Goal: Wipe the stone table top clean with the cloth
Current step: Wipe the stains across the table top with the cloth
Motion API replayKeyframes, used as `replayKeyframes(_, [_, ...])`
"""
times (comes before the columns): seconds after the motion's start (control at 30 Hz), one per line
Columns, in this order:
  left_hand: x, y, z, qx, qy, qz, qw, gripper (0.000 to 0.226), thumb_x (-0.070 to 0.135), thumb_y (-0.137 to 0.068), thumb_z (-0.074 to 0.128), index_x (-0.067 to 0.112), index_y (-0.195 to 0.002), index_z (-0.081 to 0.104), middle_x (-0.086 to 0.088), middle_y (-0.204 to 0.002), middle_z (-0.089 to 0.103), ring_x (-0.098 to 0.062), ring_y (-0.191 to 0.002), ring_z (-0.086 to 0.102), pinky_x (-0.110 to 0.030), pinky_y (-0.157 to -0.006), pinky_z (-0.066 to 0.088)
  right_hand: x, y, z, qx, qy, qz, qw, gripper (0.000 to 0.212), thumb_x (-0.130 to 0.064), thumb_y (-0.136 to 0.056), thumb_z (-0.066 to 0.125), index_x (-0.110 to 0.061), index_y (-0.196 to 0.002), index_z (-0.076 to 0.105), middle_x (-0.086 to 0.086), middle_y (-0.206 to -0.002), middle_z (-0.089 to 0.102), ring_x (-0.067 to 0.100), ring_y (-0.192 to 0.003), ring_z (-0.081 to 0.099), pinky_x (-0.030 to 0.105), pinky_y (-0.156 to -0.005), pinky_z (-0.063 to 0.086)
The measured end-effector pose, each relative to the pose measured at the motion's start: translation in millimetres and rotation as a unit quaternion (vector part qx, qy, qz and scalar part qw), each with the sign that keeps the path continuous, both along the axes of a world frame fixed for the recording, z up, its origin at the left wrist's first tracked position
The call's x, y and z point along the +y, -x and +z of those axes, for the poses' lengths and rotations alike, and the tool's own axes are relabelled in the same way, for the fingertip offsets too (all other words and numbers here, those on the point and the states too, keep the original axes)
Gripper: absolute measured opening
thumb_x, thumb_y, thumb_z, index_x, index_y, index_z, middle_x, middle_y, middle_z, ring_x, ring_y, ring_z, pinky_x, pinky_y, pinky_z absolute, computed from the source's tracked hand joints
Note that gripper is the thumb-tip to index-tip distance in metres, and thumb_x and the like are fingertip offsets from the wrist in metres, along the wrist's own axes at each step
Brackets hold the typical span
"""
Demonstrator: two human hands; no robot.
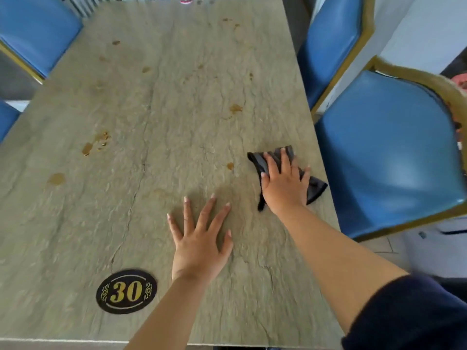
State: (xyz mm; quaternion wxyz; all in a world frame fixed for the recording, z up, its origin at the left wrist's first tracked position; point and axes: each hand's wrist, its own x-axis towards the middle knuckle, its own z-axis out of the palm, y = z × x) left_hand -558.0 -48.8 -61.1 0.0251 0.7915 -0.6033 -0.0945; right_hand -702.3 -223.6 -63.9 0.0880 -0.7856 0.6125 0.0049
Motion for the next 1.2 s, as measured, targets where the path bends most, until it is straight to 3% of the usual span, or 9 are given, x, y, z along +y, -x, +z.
replayKeyframes(0.2, [0.2, -0.6, -1.7, 0.006, 0.009, 0.014, 1.000, 0.064, 0.056, -0.092, 0.020, 0.041, -0.152, 0.002, 0.014, -0.162, -0.004, -0.029, -0.145, -0.026, -0.065, -0.114, -0.009, 35.7, -27.0, -2.5, -0.009, 0.016, 0.161, 0.987, 0.055, -0.049, -0.098, 0.010, -0.036, -0.151, 0.011, 0.002, -0.162, 0.001, 0.029, -0.147, 0.007, 0.056, -0.115, 0.005])
replayKeyframes(0.3, [0.2, -0.8, -2.8, 0.014, 0.011, 0.021, 1.000, 0.066, 0.055, -0.092, 0.019, 0.037, -0.153, 0.001, 0.014, -0.162, -0.005, -0.028, -0.145, -0.027, -0.064, -0.114, -0.009, 60.5, -1.1, -0.9, -0.011, 0.019, 0.138, 0.990, 0.057, -0.049, -0.095, 0.011, -0.039, -0.150, 0.017, 0.002, -0.161, 0.009, 0.030, -0.146, 0.016, 0.057, -0.115, 0.004])
replayKeyframes(0.43, [0.3, -2.2, -1.3, 0.021, 0.014, 0.002, 1.000, 0.066, 0.054, -0.092, 0.020, 0.036, -0.153, 0.004, 0.015, -0.162, -0.003, -0.028, -0.145, -0.025, -0.063, -0.113, -0.013, 100.3, 10.8, 6.5, -0.031, -0.044, 0.142, 0.988, 0.056, -0.049, -0.098, 0.025, -0.043, -0.150, 0.006, -0.002, -0.161, -0.007, 0.026, -0.148, -0.002, 0.051, -0.114, -0.011])
replayKeyframes(0.6, [-2.8, 7.9, 11.5, 0.187, 0.139, 0.143, 0.962, 0.055, 0.020, -0.090, 0.046, 0.025, -0.144, 0.037, 0.003, -0.156, 0.026, -0.024, -0.148, 0.010, -0.055, -0.118, -0.007, 103.4, 49.2, 26.2, -0.167, -0.019, 0.103, 0.980, 0.051, -0.031, -0.100, 0.041, -0.038, -0.148, 0.026, -0.005, -0.159, 0.017, 0.020, -0.148, 0.005, 0.050, -0.118, -0.001])
replayKeyframes(0.67, [-9.1, 35.3, 22.3, 0.180, 0.197, 0.105, 0.958, 0.051, 0.012, -0.087, 0.046, 0.017, -0.138, 0.043, -0.006, -0.149, 0.034, -0.027, -0.143, 0.022, -0.052, -0.120, 0.002, 93.5, 66.5, 27.3, -0.208, -0.020, 0.037, 0.977, 0.048, -0.023, -0.100, 0.040, -0.028, -0.147, 0.032, 0.000, -0.158, 0.022, 0.019, -0.148, 0.007, 0.047, -0.119, 0.004])
replayKeyframes(0.77, [-17.1, 91.5, 16.8, 0.090, 0.115, -0.081, 0.986, 0.062, 0.043, -0.095, 0.033, 0.017, -0.151, 0.025, -0.010, -0.161, 0.016, -0.025, -0.150, 0.001, -0.046, -0.121, -0.003, 76.7, 87.0, 22.1, -0.250, -0.063, 0.023, 0.966, 0.044, -0.016, -0.102, 0.037, -0.019, -0.146, 0.036, 0.000, -0.158, 0.022, 0.013, -0.148, 0.005, 0.033, -0.120, 0.007])
replayKeyframes(0.9, [-46.8, 98.8, -3.2, -0.013, 0.013, -0.047, 0.999, 0.080, 0.076, -0.086, 0.013, 0.036, -0.152, -0.010, 0.001, -0.160, -0.021, -0.026, -0.142, -0.033, -0.057, -0.113, -0.019, 51.7, 105.0, 10.3, -0.232, -0.076, 0.089, 0.966, 0.044, -0.019, -0.103, 0.035, -0.020, -0.147, 0.036, -0.003, -0.159, 0.018, 0.008, -0.147, 0.002, 0.028, -0.119, 0.009])
replayKeyframes(1.07, [-73.4, 69.1, 2.1, 0.000, -0.023, 0.095, 0.995, 0.078, 0.079, -0.081, 0.012, 0.047, -0.150, -0.007, 0.007, -0.162, -0.013, -0.027, -0.147, -0.021, -0.063, -0.114, -0.009, 31.5, 106.6, -1.9, -0.229, -0.048, 0.147, 0.961, 0.047, -0.010, -0.101, 0.037, -0.021, -0.147, 0.034, 0.000, -0.160, 0.014, 0.013, -0.148, 0.003, 0.032, -0.120, 0.013])
replayKeyframes(1.2, [-24.3, 135.6, 1.4, 0.002, -0.002, 0.110, 0.994, 0.076, 0.078, -0.081, 0.015, 0.048, -0.150, 0.001, 0.005, -0.163, -0.003, -0.027, -0.150, -0.006, -0.063, -0.115, -0.004, 29.3, 112.2, -10.2, -0.205, -0.016, 0.182, 0.961, 0.059, 0.002, -0.096, 0.040, -0.020, -0.150, 0.029, 0.002, -0.161, 0.011, 0.017, -0.148, 0.001, 0.036, -0.120, 0.013])
